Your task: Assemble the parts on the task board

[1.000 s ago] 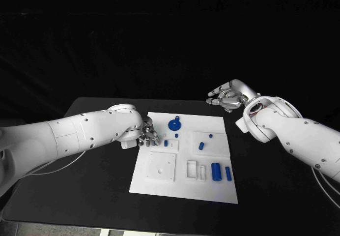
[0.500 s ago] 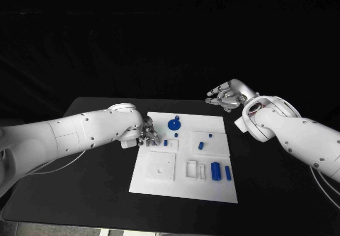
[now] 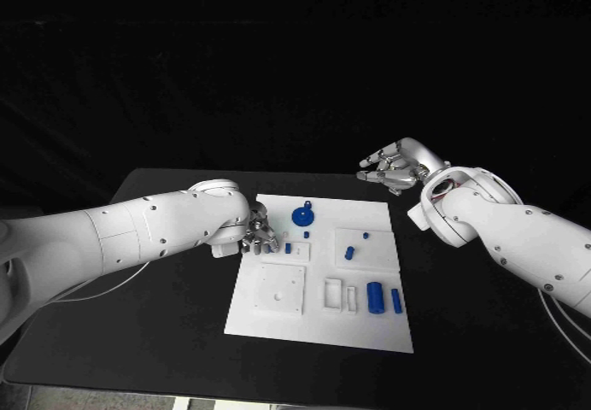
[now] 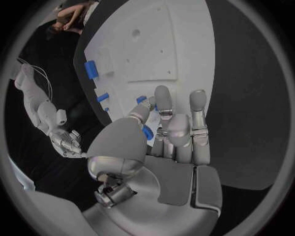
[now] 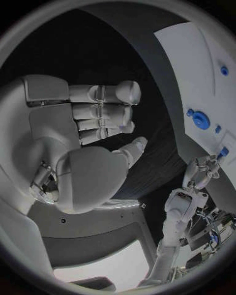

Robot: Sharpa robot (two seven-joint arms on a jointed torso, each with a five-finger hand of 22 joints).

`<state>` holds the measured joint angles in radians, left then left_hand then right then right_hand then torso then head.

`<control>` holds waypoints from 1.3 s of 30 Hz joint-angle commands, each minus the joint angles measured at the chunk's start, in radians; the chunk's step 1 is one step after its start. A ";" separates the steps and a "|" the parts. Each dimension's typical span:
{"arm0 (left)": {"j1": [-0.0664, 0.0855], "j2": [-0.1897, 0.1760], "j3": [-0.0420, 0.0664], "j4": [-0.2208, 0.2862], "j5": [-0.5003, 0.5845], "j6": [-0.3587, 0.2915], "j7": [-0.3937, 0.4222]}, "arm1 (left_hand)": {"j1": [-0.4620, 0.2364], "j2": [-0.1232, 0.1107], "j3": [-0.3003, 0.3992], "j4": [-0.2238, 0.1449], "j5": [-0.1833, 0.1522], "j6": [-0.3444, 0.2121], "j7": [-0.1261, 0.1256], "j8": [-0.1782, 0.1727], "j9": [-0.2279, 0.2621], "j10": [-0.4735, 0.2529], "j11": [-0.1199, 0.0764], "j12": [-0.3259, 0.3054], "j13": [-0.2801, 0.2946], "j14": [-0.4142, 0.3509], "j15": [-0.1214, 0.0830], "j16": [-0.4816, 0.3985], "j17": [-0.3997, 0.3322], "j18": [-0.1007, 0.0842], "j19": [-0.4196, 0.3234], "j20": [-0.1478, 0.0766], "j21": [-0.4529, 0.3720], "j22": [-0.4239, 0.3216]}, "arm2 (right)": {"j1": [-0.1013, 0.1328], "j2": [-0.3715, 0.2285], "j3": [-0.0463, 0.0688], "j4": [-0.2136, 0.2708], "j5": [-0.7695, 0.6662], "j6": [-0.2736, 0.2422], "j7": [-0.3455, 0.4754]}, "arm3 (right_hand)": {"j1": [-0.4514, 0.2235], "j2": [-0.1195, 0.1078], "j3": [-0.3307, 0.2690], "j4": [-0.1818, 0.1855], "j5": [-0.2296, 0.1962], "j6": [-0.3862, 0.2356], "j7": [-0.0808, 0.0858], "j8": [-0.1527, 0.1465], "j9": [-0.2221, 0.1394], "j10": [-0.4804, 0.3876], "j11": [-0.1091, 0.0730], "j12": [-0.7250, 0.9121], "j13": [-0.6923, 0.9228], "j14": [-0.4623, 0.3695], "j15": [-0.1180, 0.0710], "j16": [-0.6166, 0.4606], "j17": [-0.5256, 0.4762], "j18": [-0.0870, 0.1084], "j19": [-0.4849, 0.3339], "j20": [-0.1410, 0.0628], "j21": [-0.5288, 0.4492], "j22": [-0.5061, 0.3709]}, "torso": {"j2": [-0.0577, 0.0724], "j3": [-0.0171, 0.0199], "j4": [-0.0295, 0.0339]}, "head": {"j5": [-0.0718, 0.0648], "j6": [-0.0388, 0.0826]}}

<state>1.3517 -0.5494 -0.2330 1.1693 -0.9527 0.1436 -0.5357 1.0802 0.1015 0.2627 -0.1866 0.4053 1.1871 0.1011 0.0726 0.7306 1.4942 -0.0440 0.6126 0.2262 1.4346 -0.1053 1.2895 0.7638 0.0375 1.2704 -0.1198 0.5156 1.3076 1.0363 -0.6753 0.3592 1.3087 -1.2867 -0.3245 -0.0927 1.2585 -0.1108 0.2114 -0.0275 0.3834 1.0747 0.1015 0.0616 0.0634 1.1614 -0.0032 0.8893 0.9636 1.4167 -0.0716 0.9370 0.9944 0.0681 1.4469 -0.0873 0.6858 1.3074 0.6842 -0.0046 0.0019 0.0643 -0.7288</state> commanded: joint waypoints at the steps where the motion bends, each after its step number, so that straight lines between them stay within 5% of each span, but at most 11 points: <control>1: -0.015 0.010 -0.008 0.007 -0.002 0.052 0.000 | 0.005 0.002 -0.005 0.002 0.004 0.156 -0.123 0.004 -0.161 0.022 -0.032 0.007 -0.002 0.000 -0.010 0.003 0.001 0.013 0.002 0.007 -0.003 0.018 | -0.001 0.001 0.000 0.000 -0.002 0.012 0.006 | -0.005 -0.005 -0.001 0.007 0.006 -0.006 0.002 0.000 -0.001 -0.004 0.000 0.002 0.000 -0.003 0.002 -0.004 -0.001 0.014 0.002 0.000 -0.003 0.082 | 0.000 0.0004 -0.0005 | 0.000 -0.001; 14: -0.015 0.016 -0.008 -0.006 -0.007 0.060 -0.004 | 0.002 -0.006 -0.013 0.010 0.000 0.160 -0.125 0.006 -0.168 0.022 -0.032 0.010 -0.004 0.000 -0.011 0.004 0.002 0.014 0.002 0.008 -0.003 0.018 | -0.001 0.003 0.000 -0.001 -0.002 0.012 0.006 | -0.005 -0.005 -0.001 0.007 0.006 -0.006 0.002 0.000 -0.001 -0.004 0.000 0.002 0.000 -0.003 0.002 -0.004 -0.001 0.014 0.002 0.000 -0.003 0.082 | 0.000 0.0007 -0.0008 | -0.002 -0.001; 21: -0.015 0.021 -0.008 -0.013 -0.007 0.061 -0.004 | -0.001 -0.040 -0.067 0.054 -0.052 0.161 -0.130 0.007 -0.175 0.022 -0.034 0.011 -0.006 -0.001 -0.013 0.002 0.000 0.011 0.002 0.006 -0.006 0.017 | -0.001 0.004 0.000 -0.001 -0.002 0.012 0.006 | -0.007 -0.006 -0.001 0.006 0.007 -0.007 0.002 0.000 -0.001 -0.006 0.000 0.000 -0.001 -0.004 0.003 -0.006 -0.003 0.014 0.002 0.001 -0.006 0.081 | 0.000 0.0000 -0.0011 | -0.003 -0.002; 30: -0.015 0.024 -0.008 -0.022 -0.007 0.055 -0.004 | 0.002 -0.070 -0.114 0.125 -0.080 0.163 -0.132 0.007 -0.183 0.022 -0.034 0.010 -0.009 -0.001 -0.015 -0.002 -0.005 0.004 0.005 0.000 -0.011 0.018 | -0.001 0.004 0.000 0.000 -0.002 0.012 0.006 | -0.007 -0.006 -0.001 0.006 0.007 -0.007 0.002 0.000 -0.001 -0.006 0.000 0.000 -0.001 -0.004 0.003 -0.006 -0.003 0.014 0.002 0.001 -0.006 0.081 | 0.000 -0.0003 0.0000 | -0.005 -0.001; 39: -0.015 0.023 -0.008 -0.027 -0.007 0.050 -0.007 | -0.002 -0.075 -0.120 0.134 -0.087 0.161 -0.132 0.006 -0.183 0.022 -0.034 0.010 -0.010 -0.001 -0.016 -0.002 -0.006 0.003 0.005 0.000 -0.012 0.017 | -0.001 0.003 0.000 -0.001 -0.001 0.011 0.006 | -0.007 -0.006 -0.001 0.006 0.007 -0.007 0.002 0.000 -0.001 -0.006 0.000 0.000 -0.001 -0.004 0.003 -0.006 -0.003 0.014 0.002 0.001 -0.006 0.081 | 0.000 -0.0006 0.0001 | -0.007 -0.002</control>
<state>1.3424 -0.5298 -0.2379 1.1417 -0.9659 0.1733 -0.5412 1.0799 0.0352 0.1424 -0.0589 0.3240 1.3533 -0.0311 0.0785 0.5477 1.4650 -0.0730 0.6194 0.2176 1.4326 -0.1217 1.2895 0.7587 0.0384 1.2704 -0.1198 0.5079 1.3073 1.0358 -0.6722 0.3592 1.3074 -1.2865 -0.3233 -0.0925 1.2585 -0.1108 0.2114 -0.0275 0.3835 1.0747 0.1015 0.0616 0.0634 1.1614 -0.0033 0.8893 0.9636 1.4167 -0.0716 0.9370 0.9927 0.0681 1.4469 -0.0873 0.6858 1.3073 0.6841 -0.0048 0.0019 0.0578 -0.7308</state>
